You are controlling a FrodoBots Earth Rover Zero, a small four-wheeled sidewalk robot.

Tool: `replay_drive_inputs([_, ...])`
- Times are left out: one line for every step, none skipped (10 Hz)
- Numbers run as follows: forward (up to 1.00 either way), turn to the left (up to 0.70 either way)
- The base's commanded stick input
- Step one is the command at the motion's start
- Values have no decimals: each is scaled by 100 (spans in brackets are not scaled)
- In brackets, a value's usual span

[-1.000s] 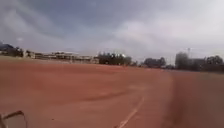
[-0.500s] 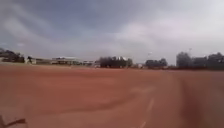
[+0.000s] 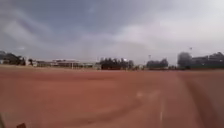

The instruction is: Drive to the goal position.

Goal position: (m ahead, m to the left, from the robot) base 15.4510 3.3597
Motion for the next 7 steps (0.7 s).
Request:
replay_drive_inputs([70, 0])
replay_drive_inputs([70, 0])
replay_drive_inputs([70, 0])
replay_drive_inputs([70, 0])
replay_drive_inputs([70, 0])
replay_drive_inputs([70, 0])
replay_drive_inputs([70, 0])
